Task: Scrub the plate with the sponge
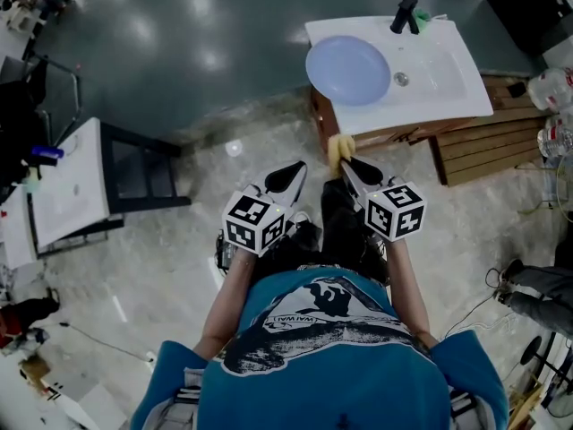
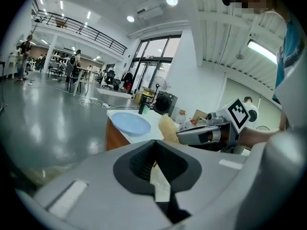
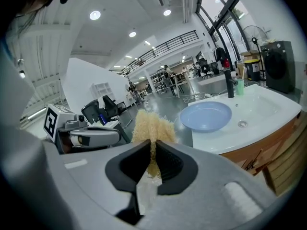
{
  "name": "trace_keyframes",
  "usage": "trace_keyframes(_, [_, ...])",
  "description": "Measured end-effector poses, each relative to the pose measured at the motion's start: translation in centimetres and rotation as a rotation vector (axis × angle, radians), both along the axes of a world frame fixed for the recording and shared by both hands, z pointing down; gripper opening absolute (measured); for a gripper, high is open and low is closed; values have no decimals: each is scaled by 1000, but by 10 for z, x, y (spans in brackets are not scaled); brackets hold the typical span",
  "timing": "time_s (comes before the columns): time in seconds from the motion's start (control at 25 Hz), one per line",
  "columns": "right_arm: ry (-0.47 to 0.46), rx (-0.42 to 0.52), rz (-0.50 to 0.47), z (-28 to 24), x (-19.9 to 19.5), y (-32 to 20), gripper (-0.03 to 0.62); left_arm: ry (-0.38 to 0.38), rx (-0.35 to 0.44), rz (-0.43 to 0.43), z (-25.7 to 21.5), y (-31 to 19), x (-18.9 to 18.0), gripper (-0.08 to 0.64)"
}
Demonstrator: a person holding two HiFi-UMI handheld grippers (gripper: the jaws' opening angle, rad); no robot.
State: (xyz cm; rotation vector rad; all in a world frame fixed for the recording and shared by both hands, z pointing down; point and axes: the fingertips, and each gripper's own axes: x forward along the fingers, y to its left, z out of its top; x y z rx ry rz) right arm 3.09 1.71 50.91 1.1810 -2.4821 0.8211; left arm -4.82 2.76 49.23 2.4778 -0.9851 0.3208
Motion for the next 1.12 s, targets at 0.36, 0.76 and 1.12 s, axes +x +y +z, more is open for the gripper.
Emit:
trace_keyframes(0.36, [27,9,-23,-1,-2,9,31,7,17,34,-7,5,7,14])
trace_keyframes(0.76, [38,18,-30,-3,-4,10,31,3,23,46,-10,7,7,14])
trace_keyframes(1.12, [48,18,-35,-3,-7,14,31,-7,22,42,-11,8,2,14])
